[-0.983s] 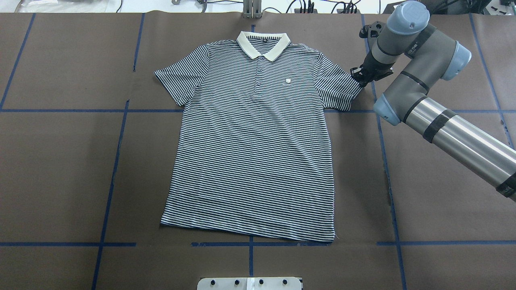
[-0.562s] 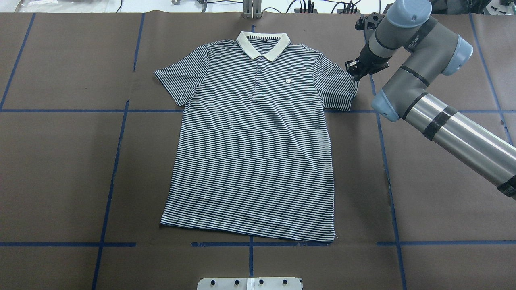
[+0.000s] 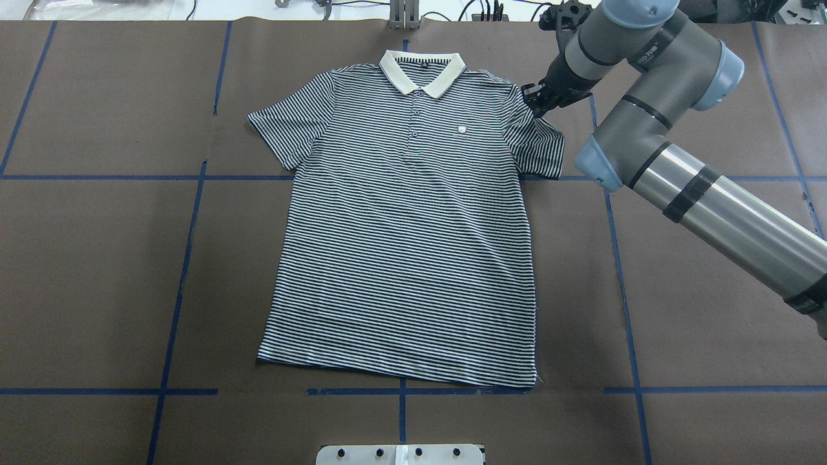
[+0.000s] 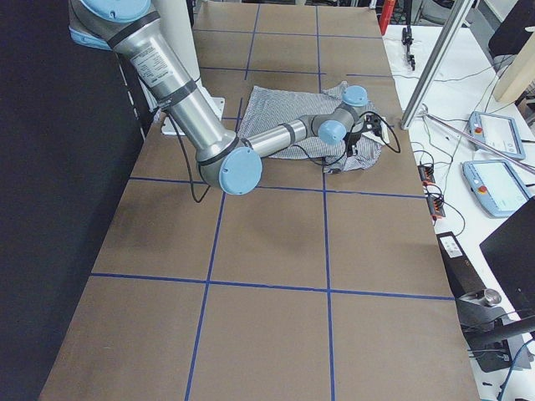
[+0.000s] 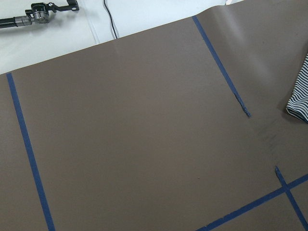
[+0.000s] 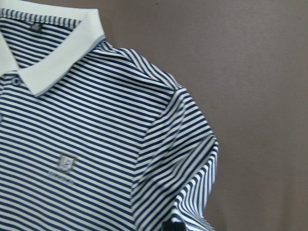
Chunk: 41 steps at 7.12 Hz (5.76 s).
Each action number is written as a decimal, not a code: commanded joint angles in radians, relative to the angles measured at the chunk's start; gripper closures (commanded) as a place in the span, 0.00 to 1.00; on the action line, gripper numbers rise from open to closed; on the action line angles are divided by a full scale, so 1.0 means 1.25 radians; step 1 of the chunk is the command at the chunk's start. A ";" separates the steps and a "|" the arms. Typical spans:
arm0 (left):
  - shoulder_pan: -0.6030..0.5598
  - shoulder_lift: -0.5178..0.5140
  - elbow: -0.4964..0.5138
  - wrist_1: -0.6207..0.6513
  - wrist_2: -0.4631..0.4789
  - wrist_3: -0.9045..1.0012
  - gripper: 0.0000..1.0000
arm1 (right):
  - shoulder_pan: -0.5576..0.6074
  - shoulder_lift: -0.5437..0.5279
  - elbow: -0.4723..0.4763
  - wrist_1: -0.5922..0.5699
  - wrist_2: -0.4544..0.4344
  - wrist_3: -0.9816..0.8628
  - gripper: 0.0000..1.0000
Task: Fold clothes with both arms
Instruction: 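Fold the held sleeve inward toward the collar with the right gripper, then release the sleeve and raise the right gripper while the left arm moves in, then move the left gripper to the sleeve nearest it and grasp it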
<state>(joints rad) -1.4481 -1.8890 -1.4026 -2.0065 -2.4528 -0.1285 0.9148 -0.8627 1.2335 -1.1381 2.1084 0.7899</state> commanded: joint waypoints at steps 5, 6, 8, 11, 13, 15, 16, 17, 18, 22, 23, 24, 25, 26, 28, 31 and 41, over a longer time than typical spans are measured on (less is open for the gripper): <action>0.000 0.001 0.002 0.000 0.000 0.001 0.00 | -0.089 0.209 -0.222 0.008 -0.134 0.123 1.00; 0.000 0.001 0.002 0.000 0.001 0.000 0.00 | -0.089 0.215 -0.236 0.010 -0.143 0.123 1.00; 0.000 0.001 0.000 0.000 0.000 0.000 0.00 | -0.088 0.221 -0.274 0.089 -0.144 0.124 1.00; 0.000 0.001 0.000 0.000 0.000 0.001 0.00 | -0.089 0.225 -0.273 0.114 -0.144 0.136 0.00; 0.000 -0.001 -0.006 -0.005 0.001 -0.015 0.00 | -0.089 0.226 -0.245 0.104 -0.132 0.210 0.00; 0.072 -0.015 -0.011 -0.089 0.015 -0.221 0.00 | -0.086 0.213 -0.068 -0.219 -0.100 0.214 0.00; 0.123 -0.035 -0.036 -0.105 0.086 -0.350 0.00 | -0.073 0.198 0.019 -0.347 -0.081 0.201 0.00; 0.211 -0.041 -0.084 -0.103 0.188 -0.496 0.00 | -0.050 0.125 0.134 -0.424 -0.049 0.125 0.00; 0.283 -0.063 -0.091 -0.102 0.278 -0.627 0.00 | -0.008 0.032 0.237 -0.457 -0.014 0.018 0.00; 0.472 -0.193 0.029 -0.097 0.520 -0.901 0.00 | 0.051 -0.121 0.376 -0.452 0.065 -0.086 0.00; 0.498 -0.218 0.069 -0.097 0.557 -0.918 0.00 | 0.051 -0.139 0.390 -0.449 0.065 -0.087 0.00; 0.501 -0.235 0.092 -0.097 0.562 -0.919 0.00 | 0.051 -0.147 0.410 -0.449 0.062 -0.087 0.00; 0.501 -0.267 0.140 -0.099 0.563 -0.939 0.00 | 0.045 -0.144 0.421 -0.449 0.030 -0.083 0.00; 0.506 -0.286 0.173 -0.103 0.591 -0.939 0.00 | 0.045 -0.143 0.417 -0.453 0.033 -0.087 0.00; 0.507 -0.329 0.249 -0.109 0.629 -0.934 0.00 | 0.046 -0.139 0.410 -0.461 0.058 -0.077 0.00; 0.526 -0.323 0.261 -0.115 0.632 -0.934 0.01 | 0.046 -0.137 0.407 -0.460 0.058 -0.076 0.00; 0.518 -0.321 0.275 -0.144 0.645 -0.933 0.17 | 0.041 -0.136 0.385 -0.450 0.058 -0.076 0.00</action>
<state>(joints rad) -0.7977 -2.2891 -1.0594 -2.1847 -1.6520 -1.2947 0.9674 -1.0324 1.7214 -1.7023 2.1807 0.6949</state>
